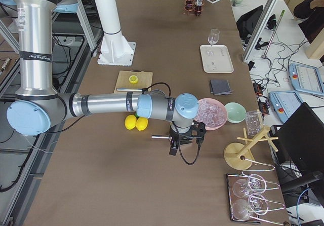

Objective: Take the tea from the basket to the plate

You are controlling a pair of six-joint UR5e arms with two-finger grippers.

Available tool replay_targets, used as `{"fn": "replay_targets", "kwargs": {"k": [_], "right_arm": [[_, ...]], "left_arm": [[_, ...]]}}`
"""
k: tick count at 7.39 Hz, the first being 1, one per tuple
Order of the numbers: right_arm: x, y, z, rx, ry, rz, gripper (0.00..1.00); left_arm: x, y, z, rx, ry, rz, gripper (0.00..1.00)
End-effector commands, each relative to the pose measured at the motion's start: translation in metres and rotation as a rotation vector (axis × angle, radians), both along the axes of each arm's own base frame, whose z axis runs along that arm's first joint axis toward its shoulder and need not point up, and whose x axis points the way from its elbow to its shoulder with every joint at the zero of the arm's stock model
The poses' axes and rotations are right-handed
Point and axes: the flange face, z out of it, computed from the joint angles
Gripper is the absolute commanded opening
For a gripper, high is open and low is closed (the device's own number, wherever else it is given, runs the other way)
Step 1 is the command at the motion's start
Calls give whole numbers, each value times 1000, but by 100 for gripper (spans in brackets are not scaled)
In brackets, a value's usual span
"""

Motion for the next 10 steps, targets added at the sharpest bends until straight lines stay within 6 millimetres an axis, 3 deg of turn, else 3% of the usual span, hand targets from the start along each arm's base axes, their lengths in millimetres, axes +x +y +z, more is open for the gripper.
{"fn": "replay_targets", "kwargs": {"k": [1,3,4,6,7,8,9,10], "right_arm": [[0,0,0,-1,0,-1,100],[0,0,0,-1,0,1,100],[0,0,0,-1,0,1,100],[0,0,-2,5,1,0,100],[1,0,-3,7,1,2,100],[1,0,-3,7,1,2,100],[2,1,-3,6,1,3,100],[3,1,-3,5,1,5,100]], "left_arm": [[-1,-1,0,154,-12,166,98],[-5,-7,-6,379,-20,388,98],[-9,-16,-18,500,-29,494,98],[-13,-59,-72,788,-63,748,98],[-19,-68,-88,933,-90,874,97],[-13,-71,-107,990,-102,904,97],[-15,-71,-107,988,-100,900,97],[-18,-88,-110,960,-84,893,97]]}}
